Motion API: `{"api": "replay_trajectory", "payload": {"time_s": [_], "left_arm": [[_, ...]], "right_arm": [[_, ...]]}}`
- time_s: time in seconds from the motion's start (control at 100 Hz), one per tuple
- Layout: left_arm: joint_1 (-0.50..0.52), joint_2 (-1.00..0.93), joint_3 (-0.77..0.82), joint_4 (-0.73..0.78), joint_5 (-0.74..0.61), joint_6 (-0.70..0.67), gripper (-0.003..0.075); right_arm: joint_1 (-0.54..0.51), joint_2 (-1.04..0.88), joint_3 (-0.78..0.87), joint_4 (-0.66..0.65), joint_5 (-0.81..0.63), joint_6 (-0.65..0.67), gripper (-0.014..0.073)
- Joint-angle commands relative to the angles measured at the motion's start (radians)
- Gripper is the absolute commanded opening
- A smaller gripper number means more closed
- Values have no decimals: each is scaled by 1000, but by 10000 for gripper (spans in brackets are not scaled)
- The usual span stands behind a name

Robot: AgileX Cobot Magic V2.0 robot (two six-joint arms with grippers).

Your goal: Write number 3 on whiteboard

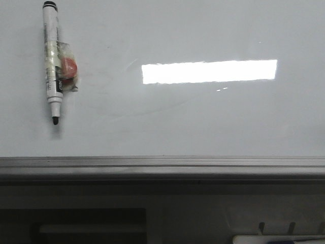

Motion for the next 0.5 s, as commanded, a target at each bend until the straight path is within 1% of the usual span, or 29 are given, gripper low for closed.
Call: {"api": "replay_trajectory", "payload": {"time_s": [0.0, 0.26, 0.38, 0.49], "left_arm": [[-42, 29, -34, -42, -74, 24, 386], [-141, 159, -34, -51, -155, 41, 388], [-224, 233, -34, -51, -196, 63, 389], [-325, 290, -34, -51, -307, 63, 389]], "right_arm": [[-4, 18, -38, 6, -74, -14, -61], [-4, 18, -38, 6, -74, -14, -61], [-4, 18, -38, 6, -78, -14, -61], [-4, 18, -38, 6, -80, -14, -61]]}}
